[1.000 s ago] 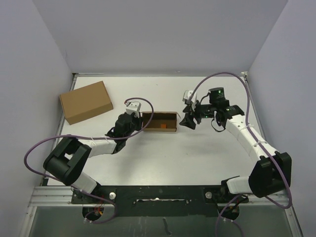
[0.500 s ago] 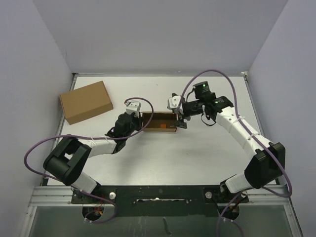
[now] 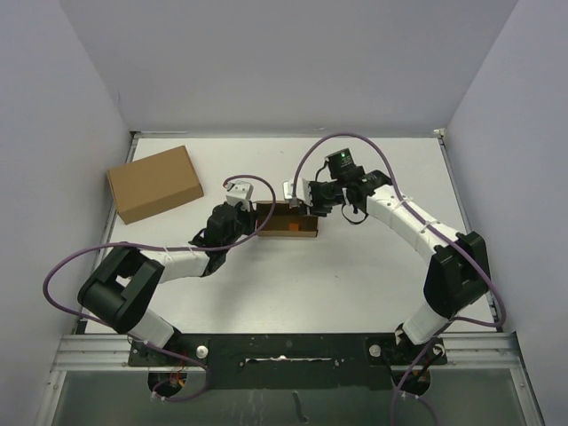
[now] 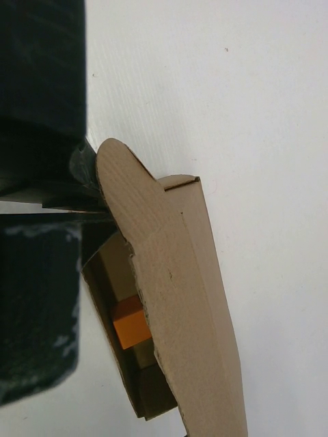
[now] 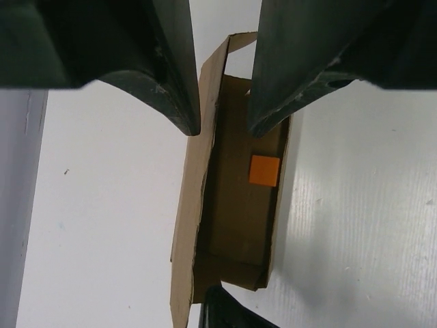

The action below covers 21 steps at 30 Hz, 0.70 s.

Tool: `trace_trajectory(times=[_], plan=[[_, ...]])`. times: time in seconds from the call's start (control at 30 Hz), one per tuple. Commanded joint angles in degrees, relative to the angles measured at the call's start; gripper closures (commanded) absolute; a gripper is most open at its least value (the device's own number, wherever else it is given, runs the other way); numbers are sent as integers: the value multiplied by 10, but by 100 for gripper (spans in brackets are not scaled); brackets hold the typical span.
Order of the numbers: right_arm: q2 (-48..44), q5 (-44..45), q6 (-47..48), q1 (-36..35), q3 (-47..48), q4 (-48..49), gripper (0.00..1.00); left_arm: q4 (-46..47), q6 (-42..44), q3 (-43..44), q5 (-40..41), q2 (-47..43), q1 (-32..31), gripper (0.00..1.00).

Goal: Fold the paper box

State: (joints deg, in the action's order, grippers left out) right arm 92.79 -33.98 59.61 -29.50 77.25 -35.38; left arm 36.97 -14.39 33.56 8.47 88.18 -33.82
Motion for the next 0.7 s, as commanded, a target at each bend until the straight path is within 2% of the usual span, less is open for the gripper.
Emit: trace_trajectory(times=[0.0,0.13,0.2,0.27,0.37,0.43,0.53,0.67], plan=[[-12,34,8,-12,-6,57,69,-1,-8,12,-15,-25,-4,100],[-18,42,4,-12,-27,83,78,-4,-14,7,-19,-34,-4,99],[-24,42,2,-12,-37,93,81,-12,-20,3,-26,-47,-3,95],[-29,43,0,-12,-47,99,83,-26,-31,-1,-36,-65,-4,88],[-33,42,-2,-12,-59,104,86,-63,-59,-6,-66,-101,-2,66],[-35,39,-6,-12,-67,109,88,-92,-75,-11,-87,-133,-1,55],[-37,35,-10,-11,-77,112,89,-131,-101,-33,-118,-195,0,48],[-36,25,-9,-10,-88,108,89,-188,-127,-62,-158,-295,3,46]])
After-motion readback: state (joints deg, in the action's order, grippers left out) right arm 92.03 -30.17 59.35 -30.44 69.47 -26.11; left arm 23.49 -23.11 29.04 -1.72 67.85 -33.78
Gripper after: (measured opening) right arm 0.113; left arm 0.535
